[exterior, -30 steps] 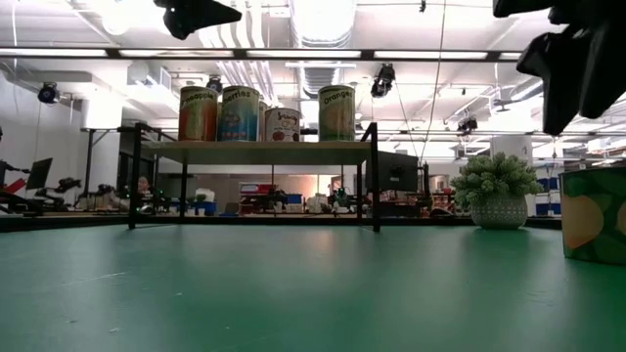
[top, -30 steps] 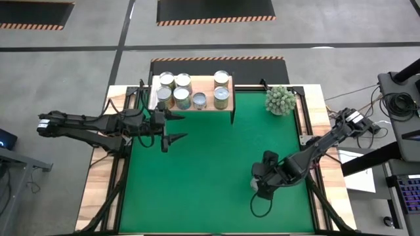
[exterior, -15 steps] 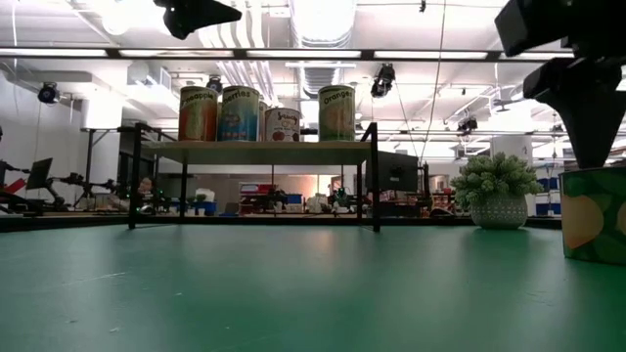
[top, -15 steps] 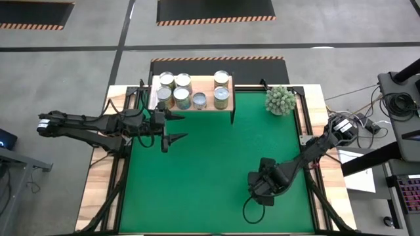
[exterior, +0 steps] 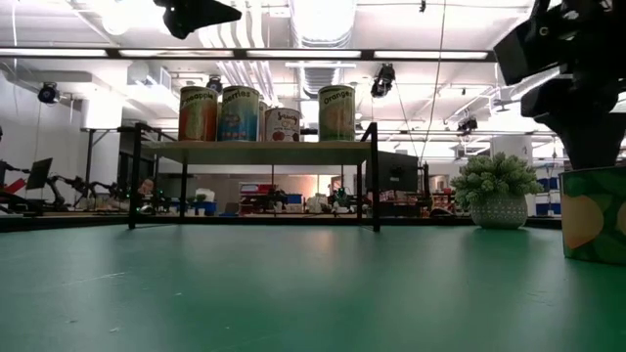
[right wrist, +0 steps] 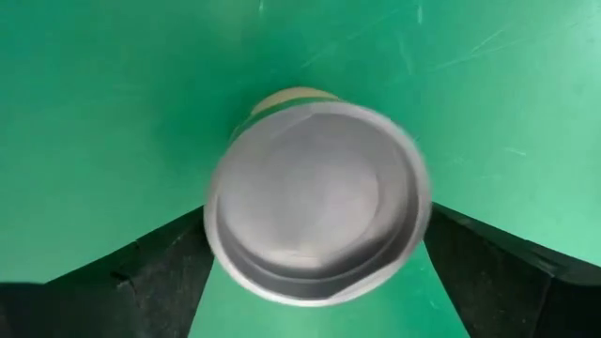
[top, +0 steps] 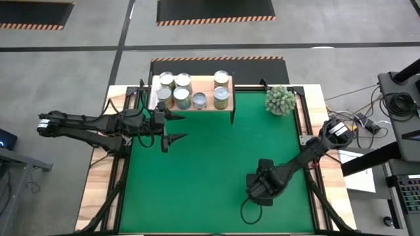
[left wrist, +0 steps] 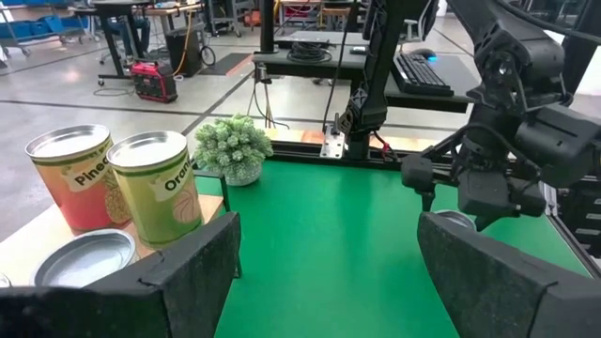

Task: Pick and place cans onto a shelf
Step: Put the canned sliced peaches on the shelf

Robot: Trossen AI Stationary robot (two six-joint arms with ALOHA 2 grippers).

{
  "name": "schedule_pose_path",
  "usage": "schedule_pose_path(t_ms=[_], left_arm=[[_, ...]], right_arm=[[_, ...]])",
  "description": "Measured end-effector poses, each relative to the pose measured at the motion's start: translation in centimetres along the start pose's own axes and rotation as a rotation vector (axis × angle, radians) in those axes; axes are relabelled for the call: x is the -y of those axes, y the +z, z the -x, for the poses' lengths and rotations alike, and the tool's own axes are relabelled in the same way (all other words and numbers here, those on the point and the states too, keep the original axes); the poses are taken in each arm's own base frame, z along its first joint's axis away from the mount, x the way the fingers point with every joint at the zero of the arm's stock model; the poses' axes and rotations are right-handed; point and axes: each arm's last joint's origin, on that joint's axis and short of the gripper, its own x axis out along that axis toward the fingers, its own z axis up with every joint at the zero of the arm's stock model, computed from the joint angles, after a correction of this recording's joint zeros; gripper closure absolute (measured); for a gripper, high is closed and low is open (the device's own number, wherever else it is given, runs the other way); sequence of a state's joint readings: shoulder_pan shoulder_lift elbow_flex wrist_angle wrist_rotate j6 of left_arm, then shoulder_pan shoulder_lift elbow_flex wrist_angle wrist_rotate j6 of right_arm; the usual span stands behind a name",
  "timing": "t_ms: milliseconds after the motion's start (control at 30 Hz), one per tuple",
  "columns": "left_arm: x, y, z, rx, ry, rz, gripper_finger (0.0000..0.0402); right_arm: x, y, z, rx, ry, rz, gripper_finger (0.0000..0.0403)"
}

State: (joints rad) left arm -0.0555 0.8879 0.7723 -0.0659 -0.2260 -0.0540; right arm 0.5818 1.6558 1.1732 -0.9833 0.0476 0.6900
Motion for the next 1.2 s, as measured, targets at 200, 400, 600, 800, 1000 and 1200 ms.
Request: schedule_pose_path(t_ms=[200, 400, 600, 800, 1000, 1200], left_arm=[[0.0, 0.0, 0.0, 0.004, 0.000, -0.014, 0.0096], [0.0, -0.4, -0.1, -0.001, 0.011, -0.124, 0.0096], [-0.2, -2.4, 0.2, -0.038, -0.003, -0.258, 0.0096], [-0.3, -4.0, 1.0, -0.042, -0.047, -0.338, 0.0096], [-0.7, -3.8, 2.3, 0.002, -0.021, -0.337, 0.0096], [-0.9, -3.3, 3.2, 0.022, 0.011, -0.299, 0.0096]], right_arm=[[0.5, 0.2, 0.5, 0.008, 0.015, -0.020, 0.0092], [1.6, 1.0, 2.3, 0.030, 0.080, -0.065, 0.0119], [3.1, 3.3, 5.9, 0.109, 0.127, -0.105, 0.0116], [5.3, 5.6, 10.1, 0.210, 0.131, -0.095, 0.0115], [8.5, 8.1, 15.0, 0.392, 0.153, -0.080, 0.0115], [12.4, 9.5, 20.8, 0.628, 0.060, -0.028, 0.0115]])
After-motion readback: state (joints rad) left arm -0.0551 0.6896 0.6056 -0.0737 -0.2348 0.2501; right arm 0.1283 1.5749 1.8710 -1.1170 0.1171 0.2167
